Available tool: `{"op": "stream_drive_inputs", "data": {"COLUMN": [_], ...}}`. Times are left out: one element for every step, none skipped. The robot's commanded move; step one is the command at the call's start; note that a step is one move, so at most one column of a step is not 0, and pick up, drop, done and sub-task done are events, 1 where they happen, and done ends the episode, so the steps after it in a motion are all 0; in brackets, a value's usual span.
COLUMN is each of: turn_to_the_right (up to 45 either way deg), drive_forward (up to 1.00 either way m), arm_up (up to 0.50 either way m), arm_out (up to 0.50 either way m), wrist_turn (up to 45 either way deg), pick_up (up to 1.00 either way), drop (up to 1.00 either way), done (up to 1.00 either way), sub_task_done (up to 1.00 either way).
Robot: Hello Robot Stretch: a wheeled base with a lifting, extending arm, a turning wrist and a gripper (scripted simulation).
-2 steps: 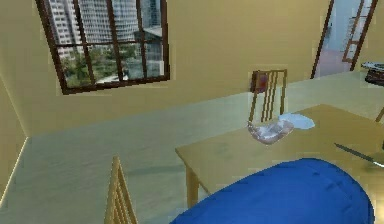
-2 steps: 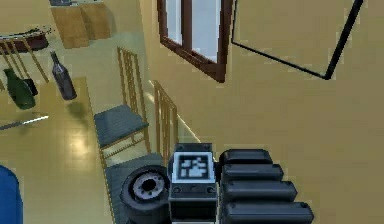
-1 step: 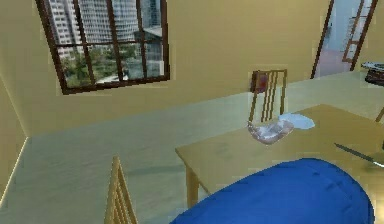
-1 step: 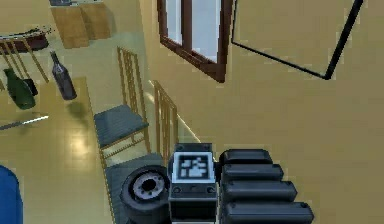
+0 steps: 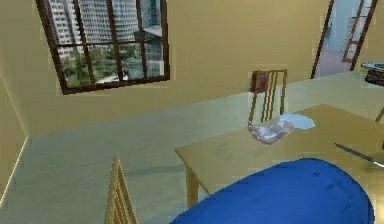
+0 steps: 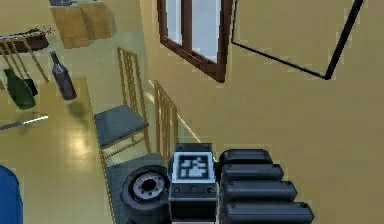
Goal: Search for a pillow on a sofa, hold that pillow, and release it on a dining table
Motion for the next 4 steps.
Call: {"op": "stream_drive_inputs", "data": {"turn_to_the_right": [36.0,0.0,-45.0,-45.0], "drive_forward": [0.0,0.1,0.0,0.0], "arm_up": [0.0,0.0,0.0,0.0], "arm_out": [0.0,0.0,0.0,0.0], "wrist_turn": [0.0,0.0,0.0,0.0], "pick_up": [0.0,0.0,0.0,0.0], "drop": [0.0,0.0,0.0,0.0], "done": [0.0,0.0,0.0,0.0], "sub_task_done": [0.0,0.0,0.0,0.0]}}
